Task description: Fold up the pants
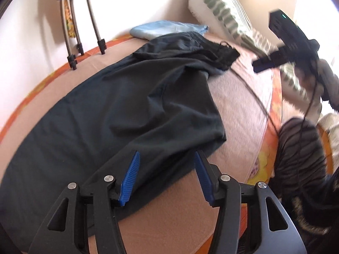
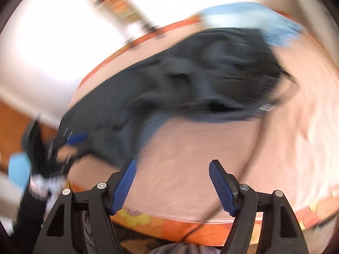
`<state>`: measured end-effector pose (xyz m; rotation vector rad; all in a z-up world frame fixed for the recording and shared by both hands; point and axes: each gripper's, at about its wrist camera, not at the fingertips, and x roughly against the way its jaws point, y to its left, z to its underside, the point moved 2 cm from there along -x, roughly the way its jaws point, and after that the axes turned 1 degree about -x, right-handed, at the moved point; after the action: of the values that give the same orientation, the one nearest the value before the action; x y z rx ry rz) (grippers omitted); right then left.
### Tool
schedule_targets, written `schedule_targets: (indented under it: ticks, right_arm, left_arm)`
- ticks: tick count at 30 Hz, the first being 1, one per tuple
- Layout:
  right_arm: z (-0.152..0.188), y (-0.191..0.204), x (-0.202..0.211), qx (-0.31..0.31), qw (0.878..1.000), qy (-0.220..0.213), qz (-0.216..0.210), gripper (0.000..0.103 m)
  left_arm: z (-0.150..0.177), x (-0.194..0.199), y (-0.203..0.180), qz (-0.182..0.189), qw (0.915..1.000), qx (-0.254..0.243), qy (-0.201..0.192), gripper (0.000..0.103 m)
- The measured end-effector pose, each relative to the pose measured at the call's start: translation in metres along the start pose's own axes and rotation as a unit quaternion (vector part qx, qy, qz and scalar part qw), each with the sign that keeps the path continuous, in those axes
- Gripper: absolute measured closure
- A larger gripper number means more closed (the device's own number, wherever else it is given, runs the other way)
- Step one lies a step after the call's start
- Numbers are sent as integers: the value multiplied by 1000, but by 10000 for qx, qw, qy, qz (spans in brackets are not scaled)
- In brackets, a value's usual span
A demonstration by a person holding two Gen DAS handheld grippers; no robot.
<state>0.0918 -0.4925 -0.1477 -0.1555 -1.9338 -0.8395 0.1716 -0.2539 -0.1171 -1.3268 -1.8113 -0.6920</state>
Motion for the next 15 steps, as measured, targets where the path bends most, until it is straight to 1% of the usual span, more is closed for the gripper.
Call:
schedule_targets:
  ticks: [2,3,4,6,7,9,10,12,14,15]
  right_arm:
    - [-6,-22,-3,-489,9987,-124,-55,28]
    - [-10,-32,-3,-654,9974,-296,-20,28]
    - [-14,-37,-5,-702,9968,-375,-27,28]
    - [-22,-39,-9,-746,9961,-424,-199,30]
    - [-23,-38,-7,-692,9961,-518,-184,33]
    - [-23,-29,-1,-191,9970,-751,-8,34]
    - [-22,-18,3,348,9952,-895,167,34]
    - [-19,-2,4,1121,9881,-967,427,34]
    - [-16,16,3,1991,9749,-831,552,34]
    - [-15,19,4,2248,9694,-790,583,34]
  left_arm:
    - [4,-2,-4,-205,9996,-183,106,50]
    - [5,-4,-8,-347,9988,-310,168,50]
    - [6,-4,-11,-409,9982,-387,193,50]
    - [5,-3,-17,-533,9968,-567,198,50]
    - [4,-2,-20,-549,9963,-638,184,50]
    - [3,0,-24,-560,9955,-742,163,50]
    - [1,0,-25,-531,9957,-744,175,50]
    - [-4,-2,-27,-426,9966,-683,185,50]
    - [-11,-4,-27,-279,9979,-564,171,50]
    - [-15,-5,-27,-174,9987,-465,145,50]
